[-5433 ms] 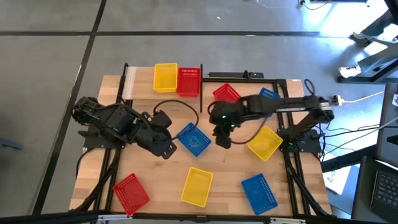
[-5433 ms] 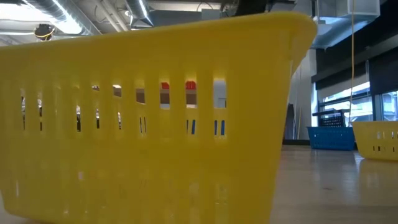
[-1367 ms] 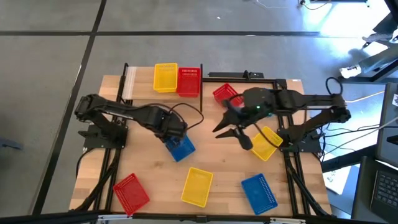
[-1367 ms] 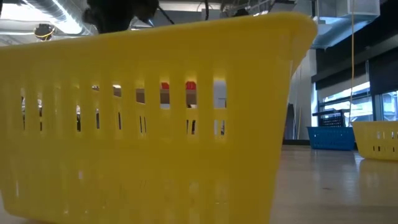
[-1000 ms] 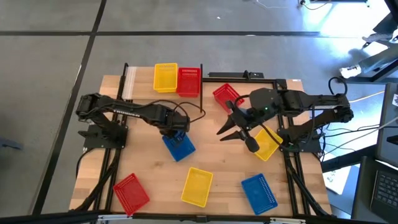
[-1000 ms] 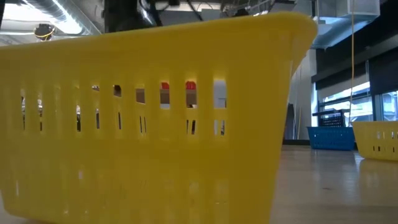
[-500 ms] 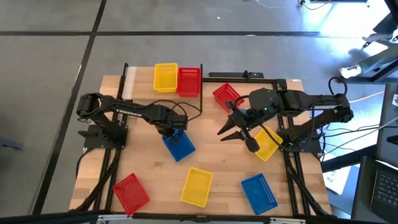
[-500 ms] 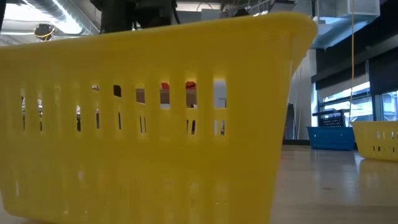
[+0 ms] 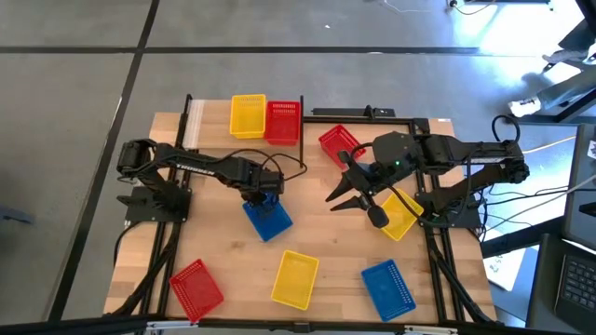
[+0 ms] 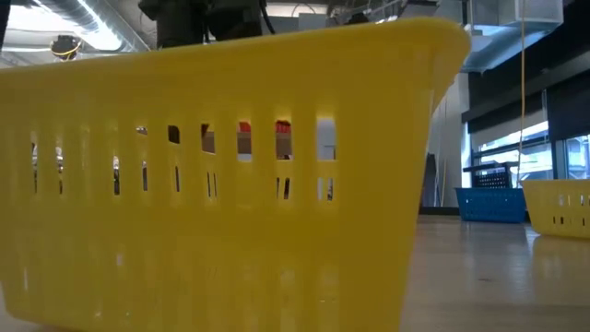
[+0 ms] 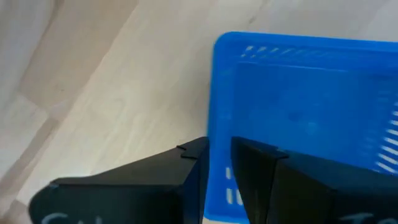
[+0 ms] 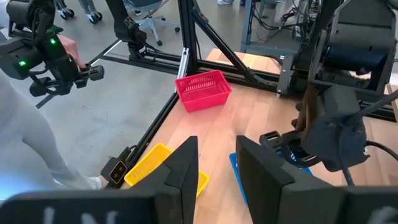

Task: Stack baskets on shelf by color
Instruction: Put the middle blue bin on the shelf

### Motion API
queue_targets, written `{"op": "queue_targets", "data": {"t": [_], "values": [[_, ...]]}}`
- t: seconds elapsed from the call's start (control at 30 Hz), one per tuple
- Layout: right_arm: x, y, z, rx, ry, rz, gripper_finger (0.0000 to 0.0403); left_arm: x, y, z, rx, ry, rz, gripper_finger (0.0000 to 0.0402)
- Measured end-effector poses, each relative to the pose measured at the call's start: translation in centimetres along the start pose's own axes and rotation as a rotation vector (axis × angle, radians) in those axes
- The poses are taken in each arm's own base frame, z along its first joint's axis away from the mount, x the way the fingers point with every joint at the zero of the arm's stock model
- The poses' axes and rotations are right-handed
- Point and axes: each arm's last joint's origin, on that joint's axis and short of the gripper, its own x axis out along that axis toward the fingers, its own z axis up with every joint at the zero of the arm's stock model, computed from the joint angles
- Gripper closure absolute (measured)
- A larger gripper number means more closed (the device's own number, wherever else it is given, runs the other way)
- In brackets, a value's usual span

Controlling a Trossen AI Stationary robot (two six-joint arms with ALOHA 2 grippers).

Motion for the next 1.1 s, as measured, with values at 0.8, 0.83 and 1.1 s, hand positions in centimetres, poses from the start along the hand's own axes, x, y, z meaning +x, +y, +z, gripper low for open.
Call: {"op": "queue_targets", "data": {"t": [0.8, 0.83, 1.1], "values": [[0.0, 0.0, -0.2, -0.021, 0.017, 0.002, 0.0299, 2.7, 0.0, 0.6, 0.040, 0.060, 0.040, 0.0359], [0.0, 0.0, -0.2, -0.021, 0.017, 0.002, 0.0299, 2.7, 0.0, 0.6, 0.038, 0.063, 0.038, 0.0367], [0.0, 0.0, -0.2, -0.021, 0.017, 0.002, 0.0299, 2.7, 0.2, 0.8, 0.024, 0.113, -0.032, 0.0398]]}}
